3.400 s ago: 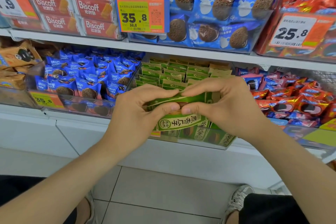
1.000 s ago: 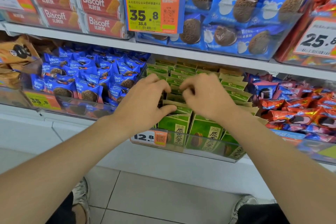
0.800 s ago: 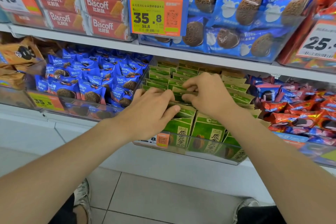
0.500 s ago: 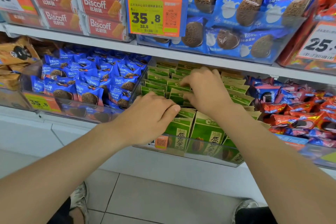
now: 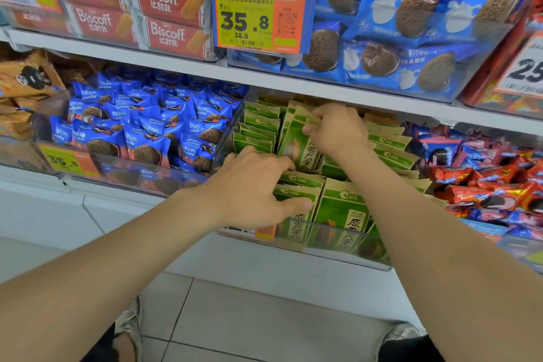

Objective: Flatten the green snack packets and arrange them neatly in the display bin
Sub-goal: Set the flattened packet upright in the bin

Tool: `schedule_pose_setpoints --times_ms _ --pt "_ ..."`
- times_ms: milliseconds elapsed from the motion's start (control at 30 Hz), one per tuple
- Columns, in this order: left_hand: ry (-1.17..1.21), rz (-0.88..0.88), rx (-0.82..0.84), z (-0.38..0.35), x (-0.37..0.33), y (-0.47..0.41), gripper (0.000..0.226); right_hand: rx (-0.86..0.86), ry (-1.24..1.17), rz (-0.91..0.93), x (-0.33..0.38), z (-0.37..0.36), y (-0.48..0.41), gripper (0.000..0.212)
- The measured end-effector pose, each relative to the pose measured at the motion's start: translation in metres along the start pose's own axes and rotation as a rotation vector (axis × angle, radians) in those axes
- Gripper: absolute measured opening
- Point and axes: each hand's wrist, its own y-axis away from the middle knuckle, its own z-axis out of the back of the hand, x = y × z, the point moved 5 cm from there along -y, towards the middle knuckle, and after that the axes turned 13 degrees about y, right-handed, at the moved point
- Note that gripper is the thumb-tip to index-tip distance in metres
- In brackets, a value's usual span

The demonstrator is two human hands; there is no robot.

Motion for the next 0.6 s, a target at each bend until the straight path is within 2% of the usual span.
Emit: schedule_pose_setpoints --times_ms 133,367,500,600 --pt "-0.029 -0.010 0.000 -0.007 0.000 -0.001 0.079 0.150 0.155 -0.009 0.004 -0.002 -0.020 0.055" --pt "-0.113 -0.029 -0.029 -0.011 -0.004 0.002 0.084 0.192 0.286 0.066 0.009 -0.012 -0.018 0.063" --pt "-0.203 -0.056 -0.050 -0.014 -0.006 0.006 0.082 0.145 0.259 0.172 0.011 -0.007 -0.002 0.042" --pt "-0.212 -0.080 -0.080 -0.012 -0.007 0.009 0.083 -0.017 0.252 0.235 0.010 0.003 0.021 0.028"
